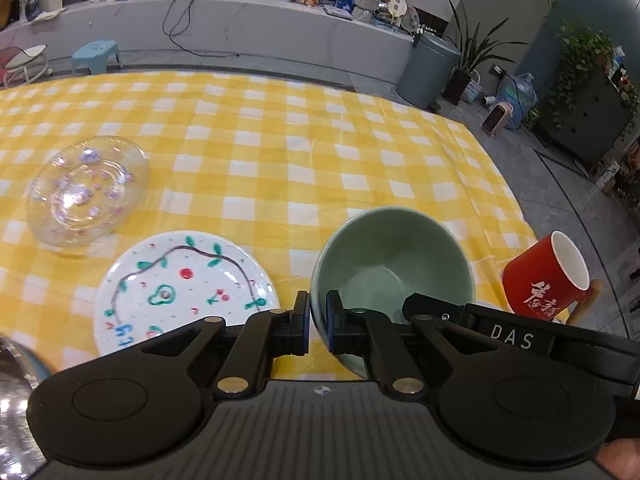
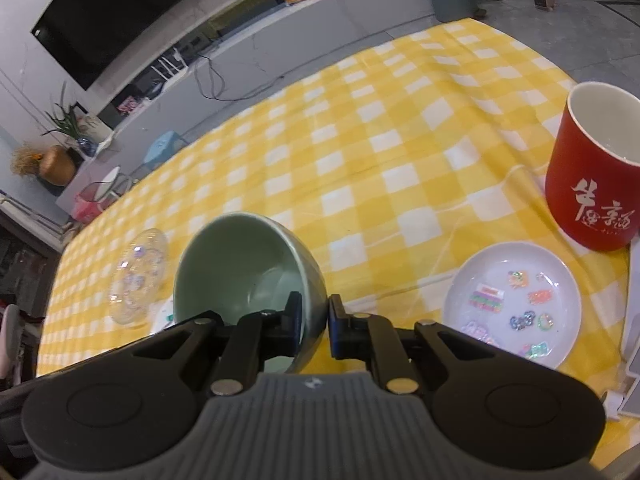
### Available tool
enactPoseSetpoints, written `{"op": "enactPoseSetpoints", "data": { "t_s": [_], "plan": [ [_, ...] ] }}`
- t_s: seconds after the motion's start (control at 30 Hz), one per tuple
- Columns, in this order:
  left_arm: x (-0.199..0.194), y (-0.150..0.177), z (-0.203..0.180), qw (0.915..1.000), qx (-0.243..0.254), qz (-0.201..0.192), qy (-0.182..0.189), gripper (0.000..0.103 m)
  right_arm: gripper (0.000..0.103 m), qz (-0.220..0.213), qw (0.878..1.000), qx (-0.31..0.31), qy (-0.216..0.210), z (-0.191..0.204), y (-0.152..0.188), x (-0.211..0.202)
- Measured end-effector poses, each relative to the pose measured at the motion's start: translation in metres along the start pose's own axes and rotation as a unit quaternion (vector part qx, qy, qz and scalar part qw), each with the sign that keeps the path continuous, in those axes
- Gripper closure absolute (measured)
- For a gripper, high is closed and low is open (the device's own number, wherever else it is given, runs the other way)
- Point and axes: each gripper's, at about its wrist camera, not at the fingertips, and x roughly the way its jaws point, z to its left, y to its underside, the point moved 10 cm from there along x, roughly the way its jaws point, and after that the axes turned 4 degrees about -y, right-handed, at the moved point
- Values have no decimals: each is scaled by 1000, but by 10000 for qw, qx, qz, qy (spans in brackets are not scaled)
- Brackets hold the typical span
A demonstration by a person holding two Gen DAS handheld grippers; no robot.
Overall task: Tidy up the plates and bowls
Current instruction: 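Lift the pale green bowl with both grippers and carry it over the steel bowls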
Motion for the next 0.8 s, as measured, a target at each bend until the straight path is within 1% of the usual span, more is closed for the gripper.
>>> {"op": "enactPoseSetpoints", "data": {
  "t_s": [0.1, 0.27, 0.43, 0.57, 0.8],
  "plan": [
    [-17, -3, 3, 9996, 80, -176, -181, 95, 92, -62, 9999, -74, -141, 14, 0, -9],
    [-45, -1, 17, 9987, 3, -372, -357, 95, 93, -91, 9988, -272, -399, 41, 7, -22],
    [-72, 6, 40, 9972, -139, -515, -526, 94, 92, 0, 9969, -336, -712, 68, 20, -29],
    [-93, 9, 59, 9954, -359, -639, -610, 94, 92, 60, 9943, -492, -943, 93, 31, -35],
    [-121, 12, 89, 9912, -484, -847, -898, 95, 92, 131, 9888, -943, -1147, 137, 52, -39]
  ]
}}
